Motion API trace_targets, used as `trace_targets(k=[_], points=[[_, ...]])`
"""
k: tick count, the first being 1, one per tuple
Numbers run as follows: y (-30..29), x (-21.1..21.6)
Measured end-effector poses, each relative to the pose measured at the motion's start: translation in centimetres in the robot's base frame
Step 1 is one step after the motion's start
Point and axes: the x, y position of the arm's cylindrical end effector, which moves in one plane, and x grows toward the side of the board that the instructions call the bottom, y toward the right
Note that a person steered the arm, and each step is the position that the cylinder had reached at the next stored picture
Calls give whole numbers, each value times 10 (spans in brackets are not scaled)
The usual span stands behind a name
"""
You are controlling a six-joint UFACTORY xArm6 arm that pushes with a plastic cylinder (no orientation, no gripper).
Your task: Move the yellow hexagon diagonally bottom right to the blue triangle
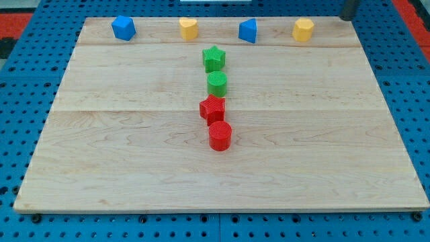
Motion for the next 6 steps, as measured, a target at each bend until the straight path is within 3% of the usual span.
trace_targets(k=[2,3,5,6], points=[[-31,51],[-42,52],[-4,-1],[-5,-3]])
